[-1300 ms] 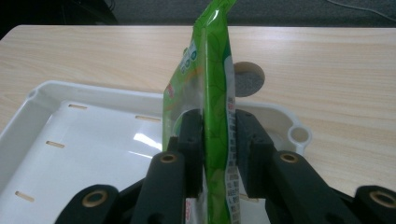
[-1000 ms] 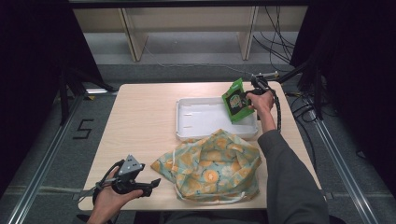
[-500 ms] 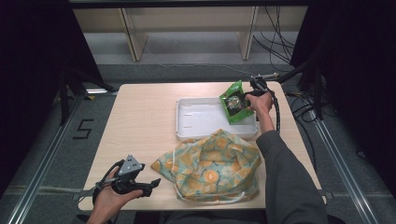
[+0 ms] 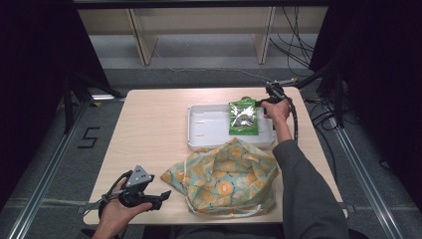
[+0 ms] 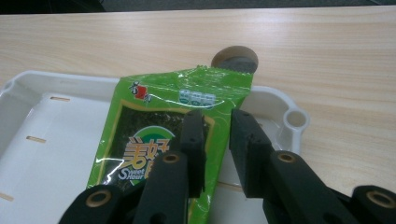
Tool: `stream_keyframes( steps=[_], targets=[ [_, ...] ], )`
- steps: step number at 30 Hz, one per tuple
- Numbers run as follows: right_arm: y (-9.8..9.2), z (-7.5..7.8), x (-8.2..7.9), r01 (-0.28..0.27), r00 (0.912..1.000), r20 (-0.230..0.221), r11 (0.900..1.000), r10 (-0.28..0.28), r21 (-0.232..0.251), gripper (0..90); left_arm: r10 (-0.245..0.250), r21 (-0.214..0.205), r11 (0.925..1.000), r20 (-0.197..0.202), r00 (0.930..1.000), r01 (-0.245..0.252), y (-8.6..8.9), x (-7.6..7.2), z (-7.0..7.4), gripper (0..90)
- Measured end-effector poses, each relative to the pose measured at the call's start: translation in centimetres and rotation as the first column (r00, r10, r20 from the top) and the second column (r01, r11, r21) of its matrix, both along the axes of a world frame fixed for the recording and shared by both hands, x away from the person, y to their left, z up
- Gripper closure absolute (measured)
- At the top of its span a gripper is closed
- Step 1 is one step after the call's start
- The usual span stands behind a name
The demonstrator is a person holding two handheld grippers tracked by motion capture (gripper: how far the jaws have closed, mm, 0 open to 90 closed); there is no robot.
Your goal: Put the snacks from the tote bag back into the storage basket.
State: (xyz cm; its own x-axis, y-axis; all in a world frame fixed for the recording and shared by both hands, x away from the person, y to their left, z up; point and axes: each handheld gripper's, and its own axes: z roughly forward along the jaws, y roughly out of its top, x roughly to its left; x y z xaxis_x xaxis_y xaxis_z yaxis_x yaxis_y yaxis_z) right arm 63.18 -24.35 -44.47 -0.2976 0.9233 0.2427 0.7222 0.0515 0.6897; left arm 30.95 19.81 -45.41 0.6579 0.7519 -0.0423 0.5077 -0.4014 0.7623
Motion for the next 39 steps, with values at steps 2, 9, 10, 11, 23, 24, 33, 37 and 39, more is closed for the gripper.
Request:
stream_keyframes(
  steps=[2,9,10,11,23,24,33,37,39],
  targets=[
    [-0.1,0.5,-0.2,-0.005,0.9994,-0.035,0.9998,0.004,-0.020,76.1,0.000,0.001,1.0000,0.000,1.0000,0.000,0.0,0.0,0.0,20.4],
    [0.0,0.9,-0.6,0.018,0.9993,-0.033,0.9993,-0.017,0.033,74.7,0.003,0.002,1.0000,0.000,1.0000,-0.003,0.0,0.0,0.0,20.4],
    [-0.5,1.0,-0.5,-0.028,0.9994,-0.023,0.9996,0.027,-0.002,74.5,0.005,0.000,1.0000,0.002,1.0000,-0.005,0.0,0.0,0.0,20.4],
    [-0.3,1.3,-0.7,-0.002,0.9993,-0.038,1.0000,0.002,-0.005,74.1,0.008,-0.001,1.0000,0.001,1.0000,-0.008,0.0,0.0,0.0,20.4],
    [-0.3,2.4,-1.6,-0.087,0.9951,0.048,0.9962,0.087,-0.006,67.1,0.012,-0.005,0.9999,0.004,0.9999,-0.012,0.1,0.1,0.1,20.4],
    [-0.5,2.4,-1.7,-0.097,0.9928,0.068,0.9950,0.098,-0.026,66.9,0.015,0.001,0.9999,0.000,0.9999,-0.015,0.2,0.0,0.1,20.4],
    [-1.0,3.7,-3.1,-0.107,0.9938,0.027,0.9940,0.107,-0.022,61.8,0.022,-0.001,0.9998,0.001,0.9998,-0.022,0.2,0.1,0.1,20.3],
    [-1.0,4.1,-3.8,-0.099,0.9942,0.043,0.9950,0.099,0.009,60.0,0.016,0.001,0.9999,0.001,0.9999,-0.016,0.1,0.1,0.1,20.4],
    [-1.2,4.4,-4.1,-0.110,0.9934,0.033,0.9939,0.110,-0.006,59.7,0.027,0.001,0.9996,0.003,0.9996,-0.027,0.1,0.0,0.0,20.3]
  ],
)
